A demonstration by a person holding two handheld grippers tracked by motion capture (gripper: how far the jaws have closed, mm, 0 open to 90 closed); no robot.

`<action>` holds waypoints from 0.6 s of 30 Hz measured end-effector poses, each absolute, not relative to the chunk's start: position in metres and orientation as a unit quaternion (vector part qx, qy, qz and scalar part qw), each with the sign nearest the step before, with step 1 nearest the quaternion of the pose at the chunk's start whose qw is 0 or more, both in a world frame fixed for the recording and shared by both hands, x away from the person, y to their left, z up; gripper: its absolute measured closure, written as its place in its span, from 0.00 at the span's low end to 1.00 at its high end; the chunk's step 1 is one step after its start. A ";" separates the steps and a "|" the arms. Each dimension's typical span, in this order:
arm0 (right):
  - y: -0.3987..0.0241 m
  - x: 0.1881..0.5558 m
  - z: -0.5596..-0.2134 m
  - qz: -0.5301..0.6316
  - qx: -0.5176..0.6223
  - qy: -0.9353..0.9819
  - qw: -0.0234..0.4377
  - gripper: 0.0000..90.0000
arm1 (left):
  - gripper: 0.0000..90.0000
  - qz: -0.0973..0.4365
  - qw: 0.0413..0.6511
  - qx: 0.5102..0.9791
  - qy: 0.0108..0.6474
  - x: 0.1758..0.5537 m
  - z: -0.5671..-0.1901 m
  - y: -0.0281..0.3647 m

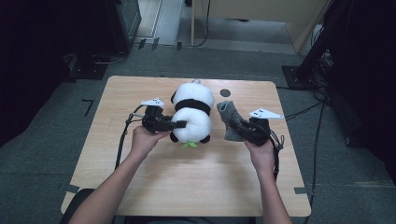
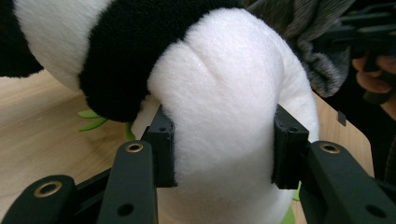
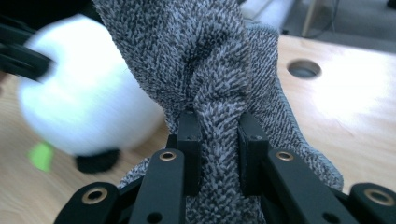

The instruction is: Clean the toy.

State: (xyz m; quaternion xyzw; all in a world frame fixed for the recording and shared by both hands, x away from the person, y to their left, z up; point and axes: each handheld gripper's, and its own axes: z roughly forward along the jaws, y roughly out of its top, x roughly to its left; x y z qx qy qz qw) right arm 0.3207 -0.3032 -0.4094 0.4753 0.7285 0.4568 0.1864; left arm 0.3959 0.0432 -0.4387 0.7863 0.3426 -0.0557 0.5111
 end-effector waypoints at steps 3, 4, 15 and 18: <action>-0.290 0.317 -0.399 0.468 0.453 0.735 0.189 0.85 | 0.60 -0.058 0.510 0.787 0.343 0.392 -0.440 0.040; -0.285 0.316 -0.396 0.471 0.446 0.737 0.190 0.85 | 0.60 -0.054 0.508 0.789 0.342 0.391 -0.440 0.040; -0.221 0.311 -0.394 0.485 0.365 0.776 0.169 0.85 | 0.60 -0.046 0.525 0.772 0.355 0.382 -0.435 0.047; -0.209 0.308 -0.397 0.483 0.349 0.785 0.170 0.85 | 0.60 -0.046 0.525 0.768 0.363 0.383 -0.435 0.051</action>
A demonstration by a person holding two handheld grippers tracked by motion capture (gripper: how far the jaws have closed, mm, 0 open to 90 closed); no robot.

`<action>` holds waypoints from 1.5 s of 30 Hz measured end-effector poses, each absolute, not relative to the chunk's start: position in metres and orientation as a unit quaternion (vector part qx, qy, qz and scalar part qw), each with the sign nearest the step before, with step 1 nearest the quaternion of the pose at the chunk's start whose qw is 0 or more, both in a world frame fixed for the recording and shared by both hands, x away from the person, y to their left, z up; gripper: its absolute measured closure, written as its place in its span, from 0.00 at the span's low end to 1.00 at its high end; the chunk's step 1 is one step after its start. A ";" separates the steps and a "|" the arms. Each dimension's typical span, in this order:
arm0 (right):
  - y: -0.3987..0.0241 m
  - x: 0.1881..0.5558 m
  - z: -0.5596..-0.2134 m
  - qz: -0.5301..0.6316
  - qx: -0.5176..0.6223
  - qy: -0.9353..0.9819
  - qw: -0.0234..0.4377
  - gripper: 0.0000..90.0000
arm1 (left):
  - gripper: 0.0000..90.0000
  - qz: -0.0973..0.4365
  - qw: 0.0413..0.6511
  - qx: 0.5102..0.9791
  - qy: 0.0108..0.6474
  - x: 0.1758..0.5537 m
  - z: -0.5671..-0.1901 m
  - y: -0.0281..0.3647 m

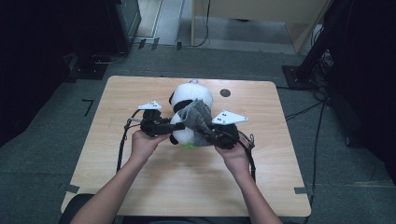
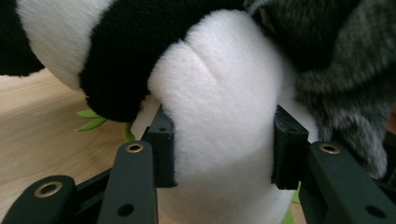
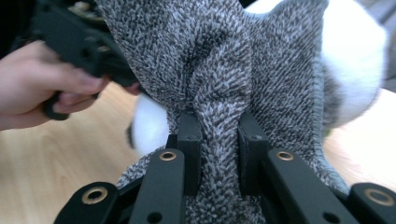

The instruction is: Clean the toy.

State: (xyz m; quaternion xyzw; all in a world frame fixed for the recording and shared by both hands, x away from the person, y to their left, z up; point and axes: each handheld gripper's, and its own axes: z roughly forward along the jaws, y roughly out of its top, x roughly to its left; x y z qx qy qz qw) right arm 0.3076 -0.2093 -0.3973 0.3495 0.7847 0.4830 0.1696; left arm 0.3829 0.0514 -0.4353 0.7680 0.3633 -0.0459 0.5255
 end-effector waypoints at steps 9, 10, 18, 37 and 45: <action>-0.180 0.301 -0.424 0.462 0.306 0.820 0.145 0.85 | 0.60 -0.032 0.507 0.773 0.381 0.387 -0.436 0.057; -0.179 0.301 -0.427 0.460 0.305 0.822 0.141 0.85 | 0.60 -0.031 0.506 0.773 0.381 0.388 -0.436 0.057; -0.174 0.300 -0.444 0.447 0.294 0.833 0.146 0.85 | 0.61 -0.035 0.499 0.773 0.390 0.390 -0.437 0.058; -0.180 0.313 -0.477 0.419 0.307 0.846 0.124 0.86 | 0.61 -0.037 0.507 0.763 0.399 0.392 -0.433 0.065; -0.193 0.322 -0.488 0.400 0.335 0.842 0.137 0.86 | 0.60 -0.062 0.528 0.750 0.395 0.393 -0.430 0.070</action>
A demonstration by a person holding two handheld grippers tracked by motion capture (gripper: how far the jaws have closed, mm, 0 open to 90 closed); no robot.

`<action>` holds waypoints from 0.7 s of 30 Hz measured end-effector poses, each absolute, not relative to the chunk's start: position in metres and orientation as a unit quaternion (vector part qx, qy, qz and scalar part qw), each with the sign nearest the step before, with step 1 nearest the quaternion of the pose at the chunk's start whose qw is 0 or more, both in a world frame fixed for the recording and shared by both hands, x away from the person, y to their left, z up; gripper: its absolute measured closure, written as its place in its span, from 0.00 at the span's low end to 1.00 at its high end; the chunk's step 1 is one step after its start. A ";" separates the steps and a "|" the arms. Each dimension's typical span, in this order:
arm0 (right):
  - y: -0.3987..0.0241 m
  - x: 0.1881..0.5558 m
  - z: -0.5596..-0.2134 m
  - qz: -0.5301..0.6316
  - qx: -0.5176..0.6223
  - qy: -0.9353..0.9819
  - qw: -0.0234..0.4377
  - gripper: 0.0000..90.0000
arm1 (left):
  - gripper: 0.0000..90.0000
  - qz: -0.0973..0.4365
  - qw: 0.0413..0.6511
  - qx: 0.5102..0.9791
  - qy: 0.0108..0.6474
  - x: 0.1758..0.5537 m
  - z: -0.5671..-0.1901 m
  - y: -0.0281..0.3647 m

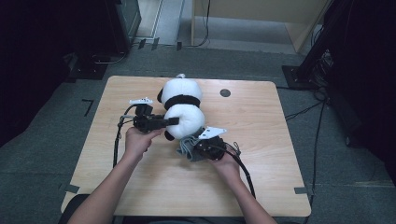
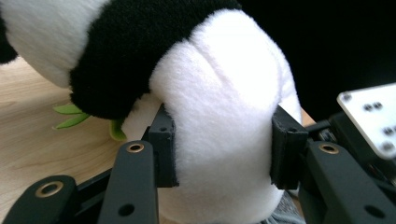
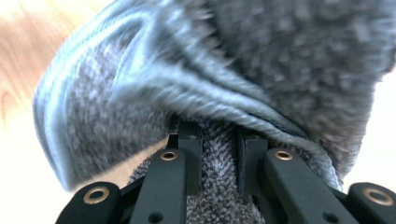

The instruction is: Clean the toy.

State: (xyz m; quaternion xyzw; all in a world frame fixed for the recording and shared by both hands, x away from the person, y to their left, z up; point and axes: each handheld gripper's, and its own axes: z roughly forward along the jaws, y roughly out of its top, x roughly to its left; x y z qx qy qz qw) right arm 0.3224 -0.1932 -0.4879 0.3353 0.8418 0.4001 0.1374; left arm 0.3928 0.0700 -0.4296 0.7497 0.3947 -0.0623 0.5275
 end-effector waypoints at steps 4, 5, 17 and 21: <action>-0.202 0.327 -0.488 0.396 0.348 0.837 0.147 0.86 | 0.60 -0.078 0.530 0.747 0.395 0.394 -0.430 0.072; -0.204 0.328 -0.488 0.394 0.353 0.836 0.148 0.86 | 0.60 -0.081 0.531 0.746 0.393 0.394 -0.430 0.073; -0.255 0.344 -0.482 0.409 0.441 0.782 0.162 0.86 | 0.59 -0.098 0.524 0.757 0.378 0.391 -0.432 0.070; -0.271 0.346 -0.471 0.423 0.460 0.762 0.166 0.85 | 0.59 -0.084 0.516 0.766 0.375 0.390 -0.435 0.070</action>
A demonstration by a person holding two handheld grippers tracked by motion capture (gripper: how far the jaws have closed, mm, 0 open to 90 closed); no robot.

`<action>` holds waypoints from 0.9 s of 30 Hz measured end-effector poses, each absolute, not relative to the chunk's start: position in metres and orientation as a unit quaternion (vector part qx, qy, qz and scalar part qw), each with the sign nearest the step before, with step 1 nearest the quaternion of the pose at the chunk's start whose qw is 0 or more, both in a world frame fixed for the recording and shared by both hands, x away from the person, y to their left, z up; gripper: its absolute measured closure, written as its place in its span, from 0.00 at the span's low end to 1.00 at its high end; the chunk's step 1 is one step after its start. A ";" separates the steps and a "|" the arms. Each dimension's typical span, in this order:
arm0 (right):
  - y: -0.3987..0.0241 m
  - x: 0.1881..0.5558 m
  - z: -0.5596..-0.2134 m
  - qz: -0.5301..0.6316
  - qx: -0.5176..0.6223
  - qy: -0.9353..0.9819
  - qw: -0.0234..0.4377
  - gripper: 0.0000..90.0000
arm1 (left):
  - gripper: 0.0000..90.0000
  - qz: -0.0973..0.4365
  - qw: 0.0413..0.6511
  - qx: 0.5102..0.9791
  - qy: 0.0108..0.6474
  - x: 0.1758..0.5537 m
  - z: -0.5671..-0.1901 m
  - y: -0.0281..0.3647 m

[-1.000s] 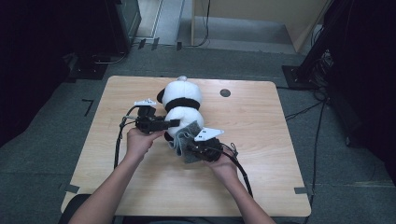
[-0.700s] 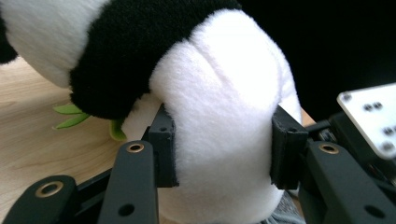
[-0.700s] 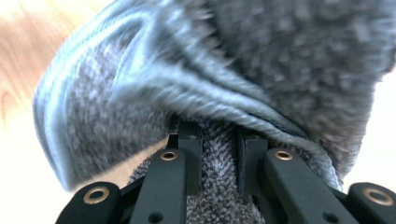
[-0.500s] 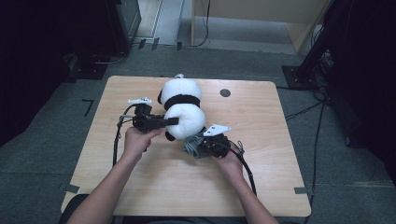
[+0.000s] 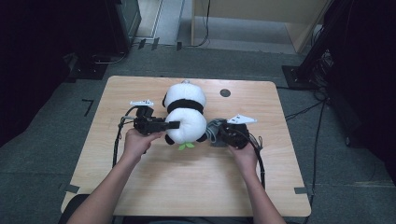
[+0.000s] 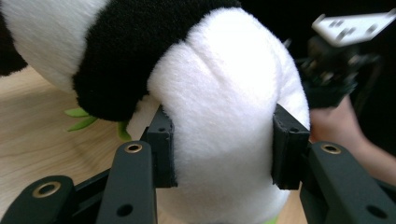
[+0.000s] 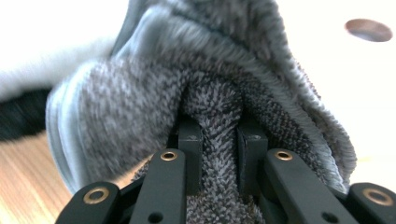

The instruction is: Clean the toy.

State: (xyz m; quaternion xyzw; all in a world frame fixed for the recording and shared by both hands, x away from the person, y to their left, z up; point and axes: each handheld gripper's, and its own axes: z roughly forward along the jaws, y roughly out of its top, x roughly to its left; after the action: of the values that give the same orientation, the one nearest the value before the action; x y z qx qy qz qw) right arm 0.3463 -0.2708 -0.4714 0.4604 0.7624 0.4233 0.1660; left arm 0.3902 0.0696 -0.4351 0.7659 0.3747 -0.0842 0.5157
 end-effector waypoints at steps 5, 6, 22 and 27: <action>-0.284 0.342 -0.447 0.457 0.466 0.737 0.174 0.85 | 0.59 -0.077 0.505 0.774 0.373 0.389 -0.439 0.063; -0.284 0.340 -0.441 0.465 0.464 0.734 0.176 0.85 | 0.59 -0.077 0.503 0.776 0.372 0.388 -0.439 0.061; -0.210 0.312 -0.410 0.499 0.357 0.776 0.148 0.86 | 0.59 -0.061 0.514 0.764 0.386 0.384 -0.438 0.056; -0.193 0.306 -0.416 0.494 0.332 0.791 0.142 0.85 | 0.60 -0.056 0.514 0.761 0.392 0.386 -0.437 0.059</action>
State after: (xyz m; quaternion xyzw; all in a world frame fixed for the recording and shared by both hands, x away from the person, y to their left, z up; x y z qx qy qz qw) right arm 0.3058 -0.1934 -0.4158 0.3322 0.7906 0.4944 0.1421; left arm 0.3858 0.0588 -0.4374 0.7611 0.3918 -0.0565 0.5138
